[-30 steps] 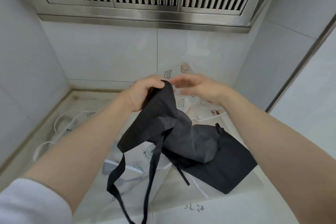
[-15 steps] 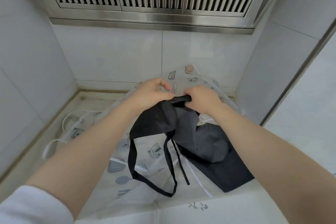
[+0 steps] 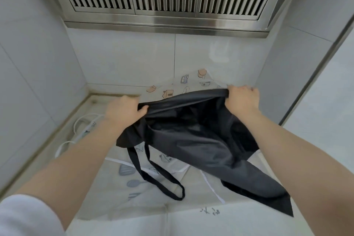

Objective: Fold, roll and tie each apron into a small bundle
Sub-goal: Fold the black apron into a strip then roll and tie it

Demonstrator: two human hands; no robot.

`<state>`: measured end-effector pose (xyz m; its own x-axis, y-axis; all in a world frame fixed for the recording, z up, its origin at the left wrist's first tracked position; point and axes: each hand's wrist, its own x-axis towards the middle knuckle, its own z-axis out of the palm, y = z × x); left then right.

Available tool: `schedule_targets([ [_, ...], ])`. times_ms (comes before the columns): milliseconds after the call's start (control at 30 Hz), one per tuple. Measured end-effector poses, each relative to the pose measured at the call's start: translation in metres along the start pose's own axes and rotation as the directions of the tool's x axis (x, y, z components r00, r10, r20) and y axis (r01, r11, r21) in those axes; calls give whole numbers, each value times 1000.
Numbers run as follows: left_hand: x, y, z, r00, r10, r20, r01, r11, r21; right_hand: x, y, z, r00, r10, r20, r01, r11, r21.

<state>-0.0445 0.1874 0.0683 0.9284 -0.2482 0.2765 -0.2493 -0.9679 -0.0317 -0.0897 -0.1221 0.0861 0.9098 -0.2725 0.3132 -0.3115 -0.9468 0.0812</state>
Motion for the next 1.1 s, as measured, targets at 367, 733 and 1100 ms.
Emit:
schedule_targets([
  [367,-1,79,-34,954,253,-158,-296,873,-388,-13,-56,-29,961,-258,-102,253,659,709],
  [733,21,89,-38,984,170,-43,-171,876,-452,-22,-35,-15,892,-445,78,353,793,496],
  [1100,50,79,-18,915,397,76,-348,870,-349,38,3,7,977,153,147,-189,941,280],
])
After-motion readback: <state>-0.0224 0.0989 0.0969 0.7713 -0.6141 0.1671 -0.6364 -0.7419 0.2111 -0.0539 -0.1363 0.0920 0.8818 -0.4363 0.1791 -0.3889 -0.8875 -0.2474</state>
